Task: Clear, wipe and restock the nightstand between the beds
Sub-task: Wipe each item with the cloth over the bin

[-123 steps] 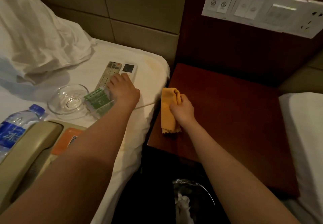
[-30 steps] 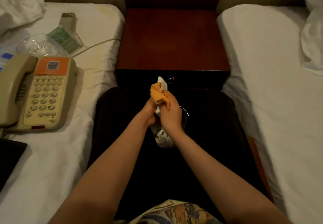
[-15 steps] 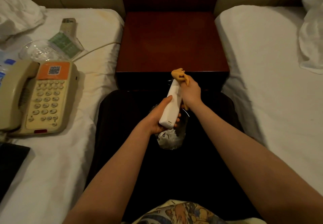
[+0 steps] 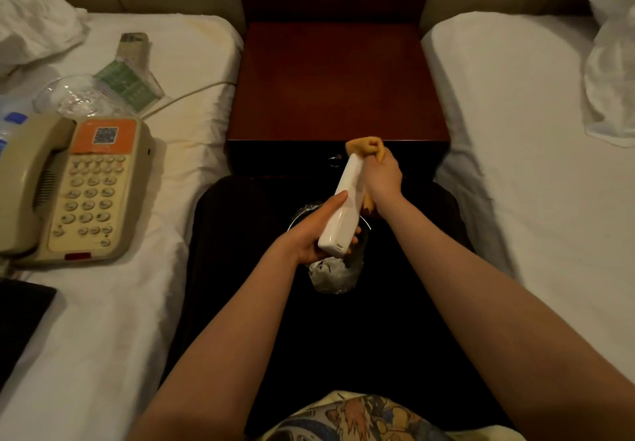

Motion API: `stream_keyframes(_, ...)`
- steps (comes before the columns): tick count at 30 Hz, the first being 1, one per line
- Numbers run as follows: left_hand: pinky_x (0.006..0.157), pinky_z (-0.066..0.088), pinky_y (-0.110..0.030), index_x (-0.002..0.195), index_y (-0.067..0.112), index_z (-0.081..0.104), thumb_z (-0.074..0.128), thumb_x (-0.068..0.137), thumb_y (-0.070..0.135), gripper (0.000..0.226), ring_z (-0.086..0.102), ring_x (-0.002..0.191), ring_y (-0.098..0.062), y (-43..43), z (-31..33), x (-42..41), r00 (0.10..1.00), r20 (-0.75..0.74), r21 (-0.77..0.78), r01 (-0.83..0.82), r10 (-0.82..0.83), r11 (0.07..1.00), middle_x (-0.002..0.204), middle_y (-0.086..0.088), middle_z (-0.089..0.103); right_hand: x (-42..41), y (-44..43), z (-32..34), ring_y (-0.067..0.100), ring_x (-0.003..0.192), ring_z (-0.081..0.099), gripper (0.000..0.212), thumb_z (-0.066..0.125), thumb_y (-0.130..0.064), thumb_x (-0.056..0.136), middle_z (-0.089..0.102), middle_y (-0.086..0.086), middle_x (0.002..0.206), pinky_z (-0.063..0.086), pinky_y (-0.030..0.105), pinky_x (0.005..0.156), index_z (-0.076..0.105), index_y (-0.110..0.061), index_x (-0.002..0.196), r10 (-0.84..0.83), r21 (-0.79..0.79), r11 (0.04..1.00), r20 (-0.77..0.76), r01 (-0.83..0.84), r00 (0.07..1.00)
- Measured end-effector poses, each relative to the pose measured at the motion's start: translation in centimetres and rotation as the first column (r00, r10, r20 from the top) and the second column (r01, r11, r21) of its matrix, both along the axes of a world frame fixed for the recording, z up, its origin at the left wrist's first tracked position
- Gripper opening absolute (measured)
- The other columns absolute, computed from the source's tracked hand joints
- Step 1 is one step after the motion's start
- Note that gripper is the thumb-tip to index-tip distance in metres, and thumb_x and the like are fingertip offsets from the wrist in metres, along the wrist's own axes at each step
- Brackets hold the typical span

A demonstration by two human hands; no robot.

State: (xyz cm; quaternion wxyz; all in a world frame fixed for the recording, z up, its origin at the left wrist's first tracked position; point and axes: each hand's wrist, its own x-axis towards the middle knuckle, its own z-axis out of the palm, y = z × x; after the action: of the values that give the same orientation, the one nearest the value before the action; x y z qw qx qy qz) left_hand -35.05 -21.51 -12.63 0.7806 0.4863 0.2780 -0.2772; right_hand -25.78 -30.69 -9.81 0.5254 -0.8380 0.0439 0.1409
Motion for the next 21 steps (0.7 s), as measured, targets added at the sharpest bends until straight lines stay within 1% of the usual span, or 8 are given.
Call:
stream_keyframes(2, 0.049, 0.05, -0.022, 0.1, 0.012, 0.055, 0.034, 0.094, 0.055, 0.048, 0.061, 0.048, -0.013, 0.3, -0.1, 0.2, 0.999, 0.024, -0.032, -0.027, 0.027, 0.999, 0.068, -0.006, 0.061, 0.3, -0.2, -0.2, 0.019, 0.089, 0.053, 0.033, 0.035, -0.021, 0.1, 0.056, 0.007, 0.108, 0.046, 0.035, 0.079, 0.049, -0.015, 0.129, -0.052, 0.102, 0.993, -0.12, 0.064, 0.991)
stream_keyframes(4, 0.049, 0.051, -0.023, 0.108, 0.01, 0.053, 0.034, 0.094, 0.056, 0.051, 0.061, 0.051, -0.014, 0.5, -0.2, 0.4, 0.997, 0.045, -0.057, -0.059, 0.061, 0.997, 0.075, -0.007, 0.058, 0.2, 0.0, 0.0, 0.023, 0.094, 0.055, 0.031, 0.036, -0.022, 0.1, 0.056, 0.007, 0.106, 0.047, 0.039, 0.086, 0.05, -0.017, 0.127, -0.102, 0.187, 0.973, -0.184, 0.136, 0.978)
stream_keyframes(6, 0.05, 0.051, -0.024, 0.112, 0.011, 0.052, 0.034, 0.094, 0.056, 0.052, 0.06, 0.055, -0.014, 0.4, -0.4, 0.6, 0.994, 0.061, -0.047, -0.087, 0.09, 0.995, 0.079, -0.007, 0.058, 0.2, 0.2, -0.3, 0.027, 0.1, 0.057, 0.031, 0.037, -0.024, 0.1, 0.058, 0.009, 0.11, 0.048, 0.043, 0.092, 0.05, -0.017, 0.127, -0.134, 0.197, 0.964, -0.218, 0.178, 0.967)
stream_keyframes(10, 0.064, 0.05, -0.029, 0.108, 0.012, 0.054, 0.04, 0.094, 0.052, 0.045, 0.059, 0.07, -0.018, 0.1, -0.7, 0.7, 0.98, 0.081, 0.108, -0.189, 0.181, 0.976, 0.085, -0.007, 0.061, -0.8, 0.7, -1.2, 0.024, 0.098, 0.058, 0.031, 0.04, -0.027, 0.099, 0.059, 0.007, 0.112, 0.05, 0.039, 0.087, 0.05, -0.016, 0.127, -0.084, 0.143, 0.983, -0.219, 0.117, 0.972)
stream_keyframes(13, 0.074, 0.052, -0.034, 0.122, 0.009, 0.052, 0.046, 0.092, 0.051, 0.052, 0.062, 0.081, -0.022, 0.6, -1.3, 1.1, 0.95, 0.056, 0.163, -0.311, 0.306, 0.936, 0.093, -0.009, 0.063, -2.6, 1.3, -2.1, 0.025, 0.105, 0.059, 0.031, 0.042, -0.021, 0.099, 0.059, 0.006, 0.118, 0.049, 0.042, 0.095, 0.051, -0.018, 0.128, 0.014, 0.141, 0.99, -0.24, 0.021, 0.971)
stream_keyframes(16, 0.076, 0.053, -0.035, 0.123, 0.008, 0.054, 0.05, 0.091, 0.049, 0.052, 0.062, 0.079, -0.021, 0.9, -1.8, 1.3, 0.924, 0.066, 0.198, -0.382, 0.376, 0.903, 0.089, -0.007, 0.064, -4.1, 1.3, -3.1, 0.026, 0.108, 0.059, 0.031, 0.044, -0.017, 0.097, 0.06, 0.009, 0.121, 0.048, 0.045, 0.097, 0.052, -0.018, 0.128, 0.084, 0.145, 0.988, -0.229, -0.051, 0.97)
stream_keyframes(19, 0.073, 0.051, -0.032, 0.114, 0.012, 0.055, 0.05, 0.092, 0.046, 0.04, 0.059, 0.076, -0.018, 0.9, -1.8, 1.1, 0.929, 0.068, 0.217, -0.371, 0.365, 0.903, 0.085, -0.005, 0.061, -4.8, 0.5, -3.9, 0.027, 0.11, 0.059, 0.034, 0.045, -0.015, 0.097, 0.06, 0.01, 0.121, 0.048, 0.041, 0.097, 0.049, -0.014, 0.13, 0.096, 0.229, 0.973, -0.339, -0.017, 0.936)
stream_keyframes(21, 0.075, 0.052, -0.033, 0.115, 0.012, 0.053, 0.05, 0.093, 0.044, 0.038, 0.06, 0.078, -0.019, 0.8, -1.7, 1.1, 0.931, 0.061, 0.151, -0.364, 0.359, 0.919, 0.088, -0.007, 0.061, -4.9, 0.1, -4.2, 0.027, 0.106, 0.058, 0.033, 0.043, -0.01, 0.096, 0.06, 0.012, 0.114, 0.048, 0.038, 0.093, 0.048, -0.009, 0.13, 0.117, 0.244, 0.97, -0.398, -0.018, 0.91)
